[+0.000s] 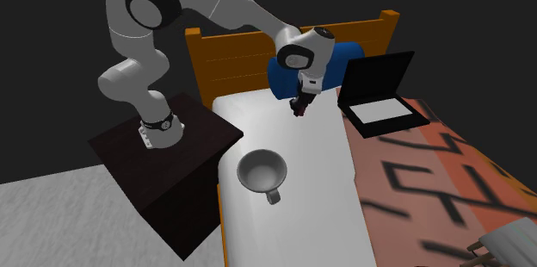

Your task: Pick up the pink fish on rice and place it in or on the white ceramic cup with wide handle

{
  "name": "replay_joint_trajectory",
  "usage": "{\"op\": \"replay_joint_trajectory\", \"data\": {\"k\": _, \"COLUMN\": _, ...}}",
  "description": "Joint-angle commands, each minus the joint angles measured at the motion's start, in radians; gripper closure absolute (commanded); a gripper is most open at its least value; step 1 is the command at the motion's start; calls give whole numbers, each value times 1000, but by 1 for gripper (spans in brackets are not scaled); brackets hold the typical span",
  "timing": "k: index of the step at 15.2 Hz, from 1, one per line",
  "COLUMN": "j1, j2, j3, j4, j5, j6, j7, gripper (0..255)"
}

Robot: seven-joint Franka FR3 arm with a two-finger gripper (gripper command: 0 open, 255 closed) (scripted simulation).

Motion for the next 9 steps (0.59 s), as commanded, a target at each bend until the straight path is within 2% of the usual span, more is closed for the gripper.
{"op": "replay_joint_trajectory", "data": {"k": 1, "j1": -39, "j2": -46, "j3": -5, "j4": -62, "j5": 16, "j6": 18, "j7": -46, "gripper": 255}}
{"op": "replay_joint_trajectory", "data": {"k": 9, "j1": -176, "j2": -191, "j3": -47, "j4": -254, "j5": 66, "j6": 70, "j7": -241, "gripper": 255}}
